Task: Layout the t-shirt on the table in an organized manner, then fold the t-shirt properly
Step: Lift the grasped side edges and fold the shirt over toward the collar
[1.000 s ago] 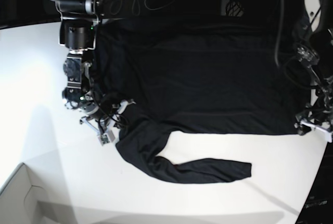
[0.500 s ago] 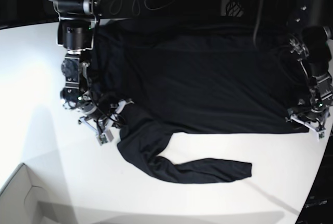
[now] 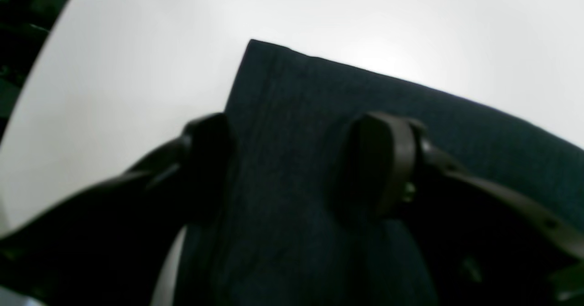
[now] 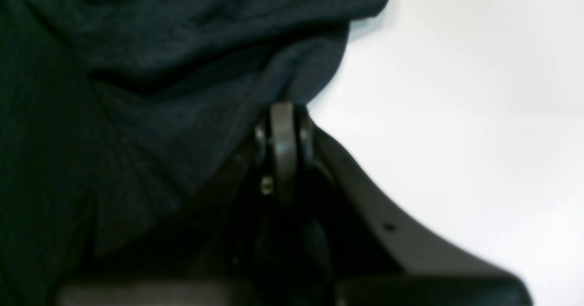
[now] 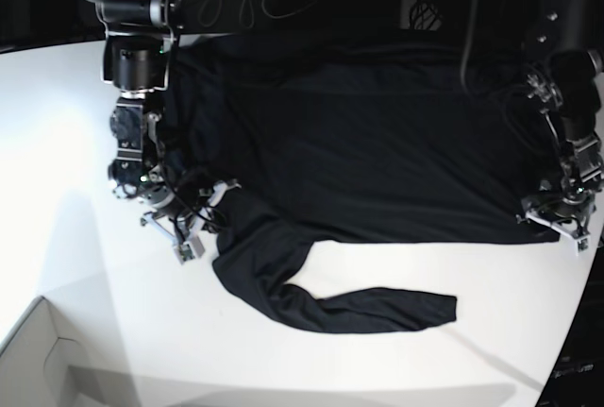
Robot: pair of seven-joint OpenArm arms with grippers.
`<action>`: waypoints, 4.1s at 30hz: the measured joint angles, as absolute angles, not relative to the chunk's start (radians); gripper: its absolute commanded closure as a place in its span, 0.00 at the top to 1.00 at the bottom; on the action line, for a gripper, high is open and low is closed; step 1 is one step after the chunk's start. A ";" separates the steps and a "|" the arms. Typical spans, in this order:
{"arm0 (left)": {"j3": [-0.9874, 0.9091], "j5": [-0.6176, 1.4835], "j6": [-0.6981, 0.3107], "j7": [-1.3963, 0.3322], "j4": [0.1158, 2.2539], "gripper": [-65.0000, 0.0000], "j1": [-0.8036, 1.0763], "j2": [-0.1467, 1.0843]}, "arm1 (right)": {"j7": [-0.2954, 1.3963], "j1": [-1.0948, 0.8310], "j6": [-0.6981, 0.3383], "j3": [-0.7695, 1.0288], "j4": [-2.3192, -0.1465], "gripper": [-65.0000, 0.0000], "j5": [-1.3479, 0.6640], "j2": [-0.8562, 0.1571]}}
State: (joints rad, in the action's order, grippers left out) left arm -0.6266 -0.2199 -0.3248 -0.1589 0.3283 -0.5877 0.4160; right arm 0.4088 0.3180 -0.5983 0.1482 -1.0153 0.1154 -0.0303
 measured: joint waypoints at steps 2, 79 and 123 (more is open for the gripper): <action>-0.627 -0.222 -0.325 -0.151 0.326 0.37 -0.588 0.414 | 0.408 0.318 -0.599 0.148 -1.015 0.00 0.115 -0.030; -0.869 0.037 -0.649 -0.842 1.521 0.00 0.047 0.212 | 0.459 -0.491 -0.707 0.226 -1.978 0.00 0.142 -0.130; -1.000 0.244 -0.648 -0.848 1.496 0.49 0.067 0.215 | 0.465 -0.491 -0.706 0.319 -2.002 0.29 0.150 -0.060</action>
State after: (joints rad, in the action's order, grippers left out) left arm -1.0000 0.2436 -0.6479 -0.8478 1.4963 0.0669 0.2146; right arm 0.4648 -0.4908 -0.7063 0.3187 -2.0022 0.1497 -0.0605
